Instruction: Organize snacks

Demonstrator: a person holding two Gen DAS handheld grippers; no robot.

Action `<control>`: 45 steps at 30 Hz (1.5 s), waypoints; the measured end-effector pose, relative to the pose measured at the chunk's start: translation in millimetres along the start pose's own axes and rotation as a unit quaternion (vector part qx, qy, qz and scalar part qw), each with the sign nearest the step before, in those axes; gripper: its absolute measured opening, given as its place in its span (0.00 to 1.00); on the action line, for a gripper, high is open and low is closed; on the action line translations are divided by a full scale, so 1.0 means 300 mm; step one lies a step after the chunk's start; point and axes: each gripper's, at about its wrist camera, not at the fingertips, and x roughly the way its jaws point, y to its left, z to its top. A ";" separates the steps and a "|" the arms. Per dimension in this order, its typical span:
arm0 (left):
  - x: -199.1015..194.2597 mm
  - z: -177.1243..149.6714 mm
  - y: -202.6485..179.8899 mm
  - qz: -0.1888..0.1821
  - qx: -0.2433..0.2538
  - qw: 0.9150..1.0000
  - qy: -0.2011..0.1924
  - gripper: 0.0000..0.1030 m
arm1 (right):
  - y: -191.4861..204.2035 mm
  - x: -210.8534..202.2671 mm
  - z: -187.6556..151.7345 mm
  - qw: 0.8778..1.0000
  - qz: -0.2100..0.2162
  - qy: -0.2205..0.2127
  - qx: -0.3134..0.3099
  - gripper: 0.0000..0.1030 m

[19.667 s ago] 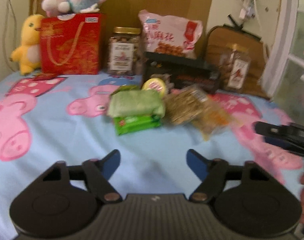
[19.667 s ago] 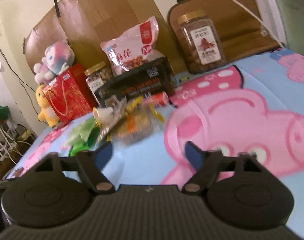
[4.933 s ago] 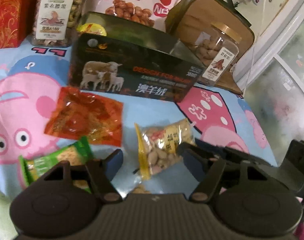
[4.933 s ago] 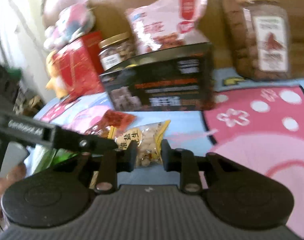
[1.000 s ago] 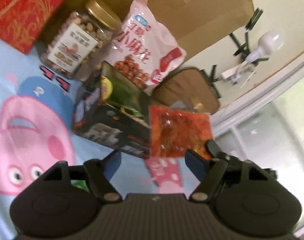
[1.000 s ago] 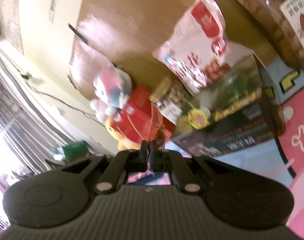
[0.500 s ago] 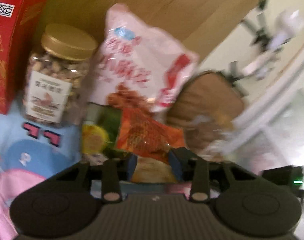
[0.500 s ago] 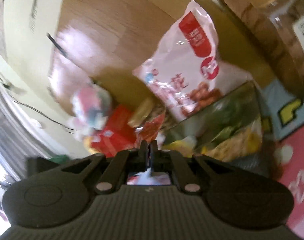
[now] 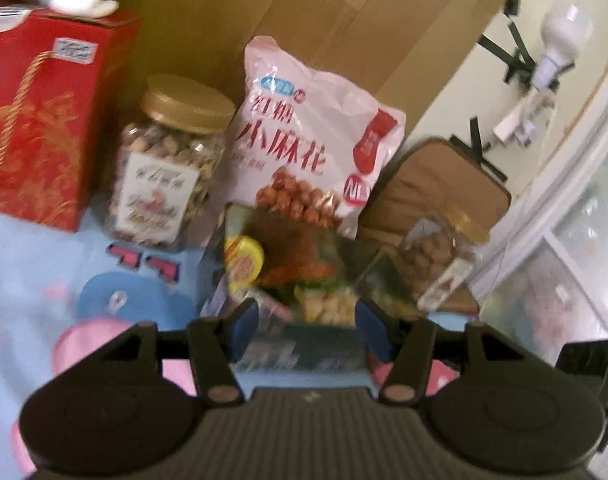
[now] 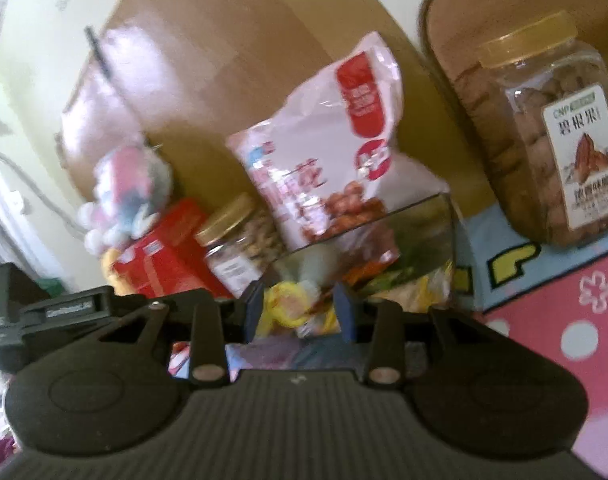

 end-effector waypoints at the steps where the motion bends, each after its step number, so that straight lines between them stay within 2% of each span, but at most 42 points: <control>1: -0.020 -0.028 0.011 0.003 0.002 1.000 0.005 0.53 | 0.006 -0.009 -0.029 1.000 0.013 0.019 0.001 0.41; 4: -0.058 -0.109 0.052 0.016 0.008 0.999 0.031 0.53 | 0.015 -0.015 -0.134 0.996 0.040 0.082 0.008 0.41; 7: -0.082 -0.193 0.092 0.044 0.020 0.997 0.064 0.53 | 0.060 -0.017 -0.239 0.991 0.046 0.126 -0.029 0.41; 9: -0.107 -0.240 0.123 0.051 0.020 0.996 0.073 0.53 | 0.120 -0.030 -0.296 0.986 0.031 0.134 -0.097 0.41; 12: -0.142 -0.291 0.168 0.050 -0.004 0.995 0.083 0.53 | 0.205 -0.023 -0.358 0.970 0.006 0.140 -0.198 0.41; 14: -0.160 -0.322 0.182 0.049 -0.017 0.995 0.087 0.55 | 0.229 0.002 -0.376 0.963 0.001 0.149 -0.225 0.41; 19: -0.192 -0.384 0.170 0.037 -0.022 0.995 0.087 0.68 | 0.243 0.080 -0.423 0.949 0.004 0.180 -0.258 0.42; 21: -0.185 -0.383 0.160 0.036 -0.021 0.995 0.090 0.71 | 0.247 0.096 -0.432 0.946 0.001 0.174 -0.272 0.45; 22: -0.180 -0.381 0.157 0.036 -0.021 0.995 0.091 0.71 | 0.247 0.104 -0.431 0.945 0.002 0.174 -0.275 0.52; 24: -0.164 -0.370 0.156 0.032 -0.028 0.995 0.088 0.69 | 0.254 0.113 -0.431 0.944 0.004 0.174 -0.280 0.58; 26: -0.138 -0.361 0.154 0.022 -0.037 0.995 0.093 0.57 | 0.264 0.128 -0.442 0.939 0.004 0.172 -0.297 0.59; 27: -0.127 -0.359 0.151 0.024 -0.038 0.995 0.092 0.56 | 0.272 0.137 -0.448 0.936 0.006 0.172 -0.307 0.59; 28: -0.117 -0.355 0.144 0.030 -0.036 0.995 0.090 0.54 | 0.281 0.140 -0.451 0.934 0.004 0.171 -0.314 0.58; 29: -0.111 -0.351 0.138 0.037 -0.036 0.995 0.088 0.54 | 0.289 0.141 -0.454 0.932 0.003 0.171 -0.320 0.49; 30: -0.108 -0.343 0.132 0.039 -0.038 0.995 0.085 0.54 | 0.295 0.141 -0.454 0.932 -0.005 0.167 -0.323 0.45; 34: -0.127 -0.294 0.098 0.015 -0.030 0.997 0.064 0.54 | 0.283 0.110 -0.426 0.943 -0.013 0.135 -0.304 0.43; 38: -0.120 -0.201 0.035 -0.006 -0.015 0.999 0.040 0.54 | 0.290 0.061 -0.363 0.949 -0.025 0.079 -0.304 0.42; 42: -0.046 -0.079 -0.047 -0.021 0.011 1.000 0.019 0.54 | 0.272 0.044 -0.257 0.953 -0.047 0.024 -0.299 0.42; 45: 0.044 0.006 -0.087 -0.022 0.016 1.000 0.014 0.54 | 0.230 0.064 -0.161 0.957 -0.064 0.001 -0.281 0.42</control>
